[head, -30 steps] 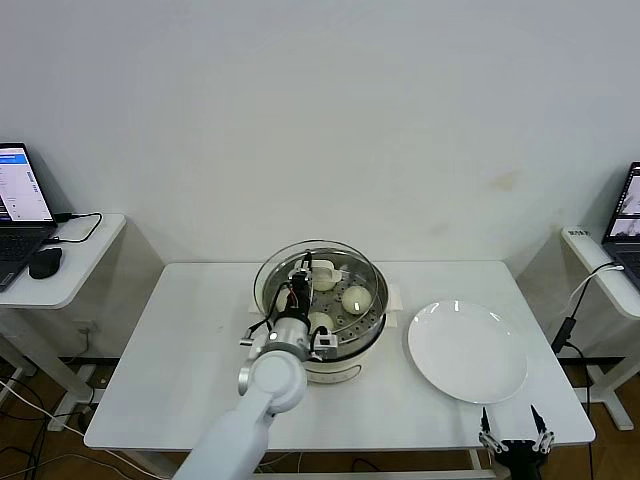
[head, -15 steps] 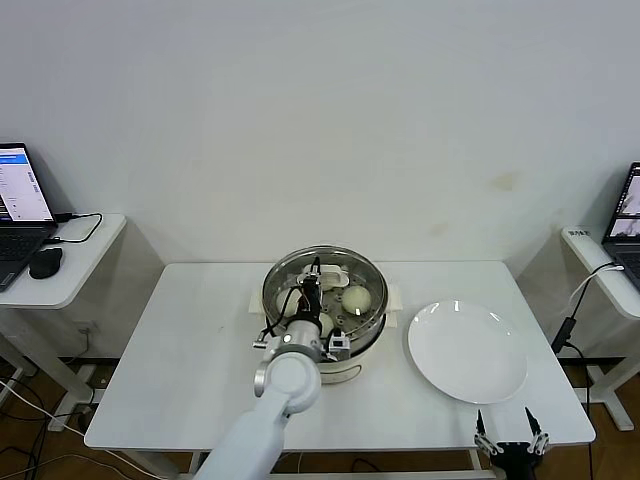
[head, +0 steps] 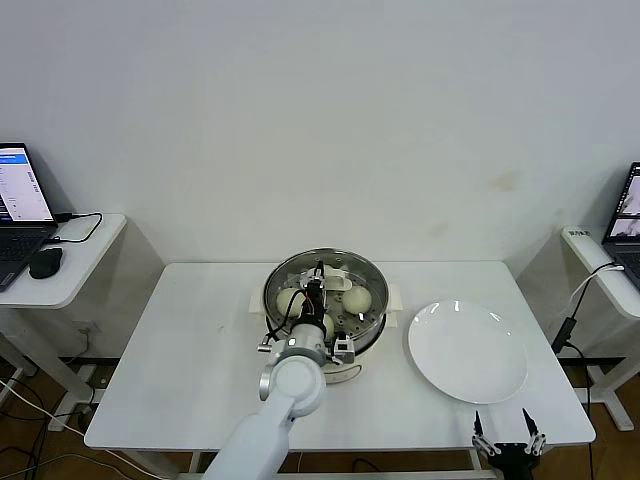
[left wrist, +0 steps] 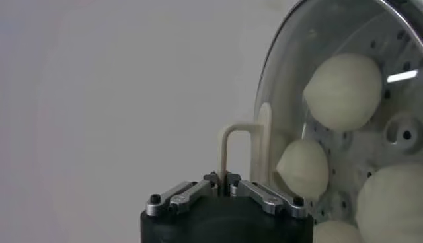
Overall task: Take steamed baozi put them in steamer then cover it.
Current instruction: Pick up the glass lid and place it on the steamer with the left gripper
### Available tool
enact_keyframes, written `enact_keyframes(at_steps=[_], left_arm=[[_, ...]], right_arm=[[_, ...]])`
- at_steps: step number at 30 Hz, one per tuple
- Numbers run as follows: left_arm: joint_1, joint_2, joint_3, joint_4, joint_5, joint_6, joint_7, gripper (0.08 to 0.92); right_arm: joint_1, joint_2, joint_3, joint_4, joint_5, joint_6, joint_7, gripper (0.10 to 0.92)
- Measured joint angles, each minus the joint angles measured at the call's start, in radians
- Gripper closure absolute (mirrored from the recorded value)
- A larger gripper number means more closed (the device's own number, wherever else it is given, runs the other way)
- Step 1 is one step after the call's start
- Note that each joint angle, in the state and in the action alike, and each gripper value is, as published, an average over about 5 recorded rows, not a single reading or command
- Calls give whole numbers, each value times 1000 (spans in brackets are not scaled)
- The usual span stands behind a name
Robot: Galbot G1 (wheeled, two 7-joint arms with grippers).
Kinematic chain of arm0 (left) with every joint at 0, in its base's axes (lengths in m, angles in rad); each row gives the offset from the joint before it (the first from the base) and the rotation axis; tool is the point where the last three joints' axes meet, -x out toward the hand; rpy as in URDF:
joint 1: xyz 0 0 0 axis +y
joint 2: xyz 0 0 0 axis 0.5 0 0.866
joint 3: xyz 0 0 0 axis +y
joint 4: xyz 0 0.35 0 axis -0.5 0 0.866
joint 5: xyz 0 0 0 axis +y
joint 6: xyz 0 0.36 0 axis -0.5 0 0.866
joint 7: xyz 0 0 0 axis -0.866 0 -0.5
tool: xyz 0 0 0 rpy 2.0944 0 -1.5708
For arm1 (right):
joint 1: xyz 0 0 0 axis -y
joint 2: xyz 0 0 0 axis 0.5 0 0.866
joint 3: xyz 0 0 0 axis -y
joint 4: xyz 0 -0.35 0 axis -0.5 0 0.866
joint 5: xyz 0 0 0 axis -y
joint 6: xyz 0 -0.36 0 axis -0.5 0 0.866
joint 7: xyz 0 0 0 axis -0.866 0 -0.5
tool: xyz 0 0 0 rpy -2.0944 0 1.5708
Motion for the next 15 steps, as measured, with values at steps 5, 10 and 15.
enact_keyframes(at_steps=[5,10,15], left_arm=[[2,-7,-4,7,9,-5,-3,868],[10,-12,-12,6,13,-12,-9,824],[22,-6,-14,-11,12,-16,-14,690]], right_arm=[[1,0,-2,-1,0,0,-2,203],[1,-1,-3,-2,0,0,-3,203],[1,-1,-8,-4,-2,1,-3,202]])
